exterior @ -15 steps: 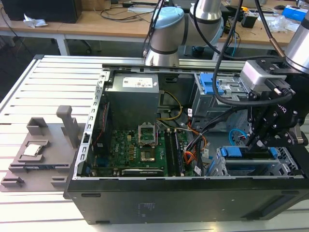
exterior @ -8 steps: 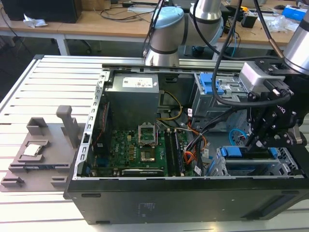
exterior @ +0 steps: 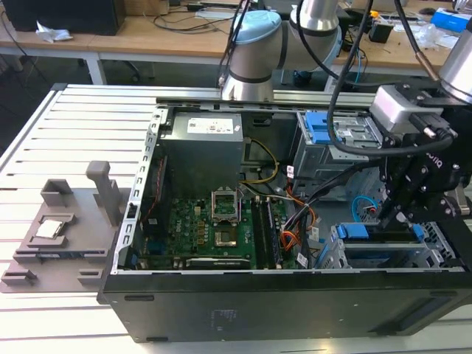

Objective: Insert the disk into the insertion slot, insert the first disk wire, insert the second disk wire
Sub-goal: 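Insert the second disk wire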

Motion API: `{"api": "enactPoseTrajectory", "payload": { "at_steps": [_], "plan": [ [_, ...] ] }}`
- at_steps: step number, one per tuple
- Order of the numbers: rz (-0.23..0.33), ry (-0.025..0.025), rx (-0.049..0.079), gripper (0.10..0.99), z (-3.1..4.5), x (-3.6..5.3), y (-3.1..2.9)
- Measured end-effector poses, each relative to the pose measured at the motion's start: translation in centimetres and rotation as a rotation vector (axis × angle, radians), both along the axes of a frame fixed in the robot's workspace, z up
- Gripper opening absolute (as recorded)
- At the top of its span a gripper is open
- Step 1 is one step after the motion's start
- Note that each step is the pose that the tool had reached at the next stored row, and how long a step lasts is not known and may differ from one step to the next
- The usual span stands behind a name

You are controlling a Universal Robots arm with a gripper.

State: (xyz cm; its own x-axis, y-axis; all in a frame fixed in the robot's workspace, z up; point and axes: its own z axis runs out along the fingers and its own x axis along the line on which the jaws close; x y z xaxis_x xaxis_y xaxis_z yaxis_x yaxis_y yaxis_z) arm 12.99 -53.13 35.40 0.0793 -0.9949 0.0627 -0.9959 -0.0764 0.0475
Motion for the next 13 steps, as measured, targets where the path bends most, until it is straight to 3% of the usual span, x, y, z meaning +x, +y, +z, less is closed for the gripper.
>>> {"api": "enactPoseTrajectory", "payload": {
  "at_steps": [2, 5, 8, 13],
  "plan": [
    [0.0, -0.0006, 0.0, 0.22, 0.82, -0.01, 0.09],
    [0.0, -0.0009, 0.0, 0.106, 1.62, -0.01, 0.16],
    [0.0, -0.0011, -0.001, 0.106, 2.68, -0.01, 0.19],
    [0.0, -0.0011, -0.001, 0.106, 2.97, -0.01, 0.19]
  ]
}}
